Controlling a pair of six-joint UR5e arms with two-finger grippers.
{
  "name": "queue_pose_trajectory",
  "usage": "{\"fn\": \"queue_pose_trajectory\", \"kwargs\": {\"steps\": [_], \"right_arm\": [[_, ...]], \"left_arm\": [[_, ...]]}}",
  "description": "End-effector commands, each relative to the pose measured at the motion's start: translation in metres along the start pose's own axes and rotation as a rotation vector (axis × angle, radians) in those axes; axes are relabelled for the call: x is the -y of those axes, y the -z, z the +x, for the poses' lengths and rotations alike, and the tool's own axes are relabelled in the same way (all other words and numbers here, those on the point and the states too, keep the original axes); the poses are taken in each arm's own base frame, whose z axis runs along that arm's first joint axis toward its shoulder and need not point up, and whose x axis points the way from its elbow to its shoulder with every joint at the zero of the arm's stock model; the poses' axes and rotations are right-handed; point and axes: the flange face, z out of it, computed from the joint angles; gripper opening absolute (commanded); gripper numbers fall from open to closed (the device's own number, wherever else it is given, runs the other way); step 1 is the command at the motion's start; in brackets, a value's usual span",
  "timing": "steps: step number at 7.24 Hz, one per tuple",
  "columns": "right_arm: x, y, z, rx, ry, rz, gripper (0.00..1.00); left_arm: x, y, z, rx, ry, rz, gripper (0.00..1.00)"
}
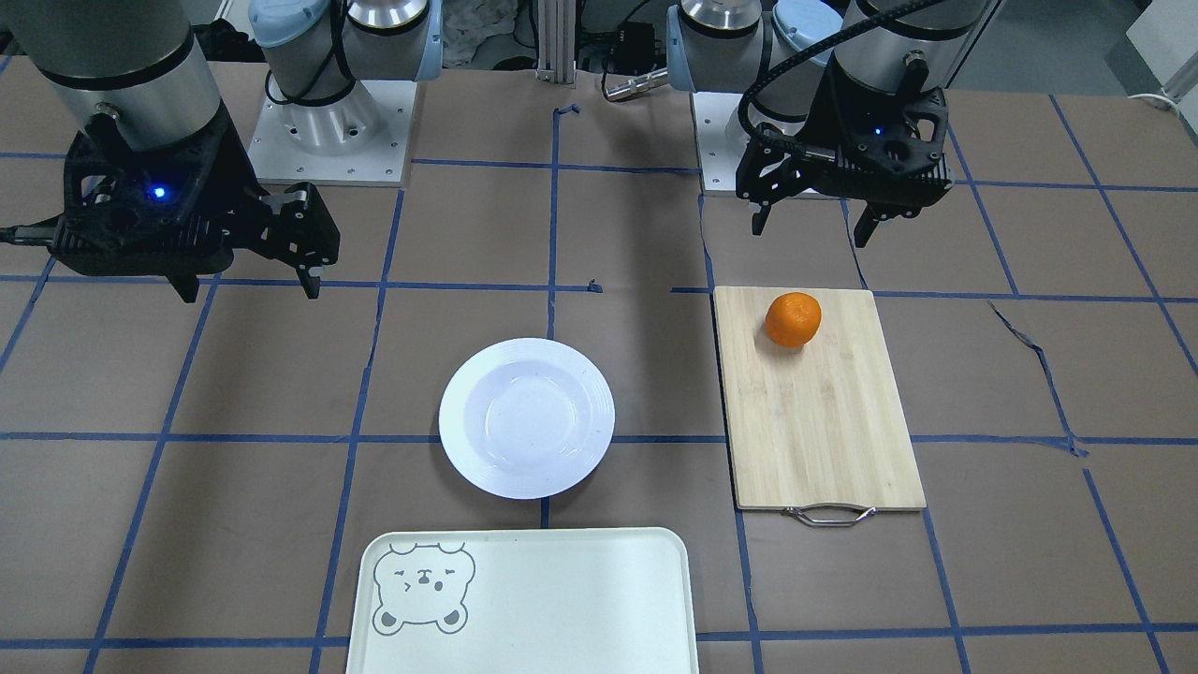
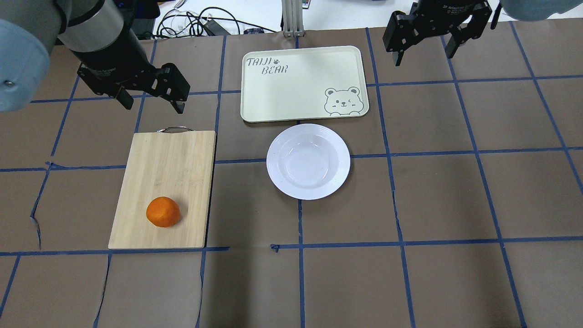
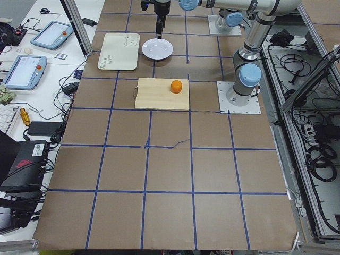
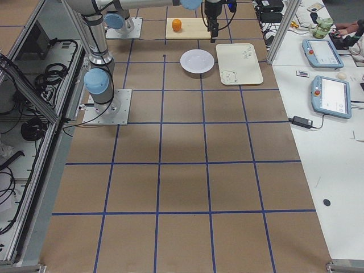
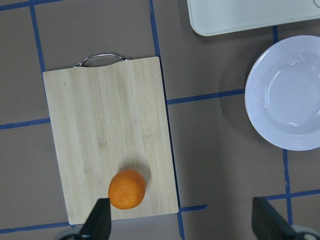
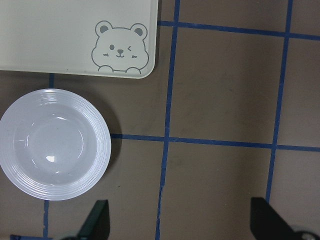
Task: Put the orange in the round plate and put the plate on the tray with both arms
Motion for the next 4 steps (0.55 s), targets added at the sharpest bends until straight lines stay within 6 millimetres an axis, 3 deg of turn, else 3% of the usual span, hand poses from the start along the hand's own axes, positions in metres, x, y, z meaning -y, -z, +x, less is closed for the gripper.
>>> {"fn": "queue_pose_trajectory", "kwargs": {"steps": [1,4], "right_arm": [[0.0001,0.0019,0.0026,0.000,-0.013,0.009,1.00],[0.0012,0.0016,0.0077,0.008,-0.025,0.009,1.00]], "left_arm": [[0.0002,-0.0002,-0.0008,0.000,0.001,0.000,1.00],[-0.0002,0.0007,0.0000,0.000,0.000,0.003,1.00]]}}
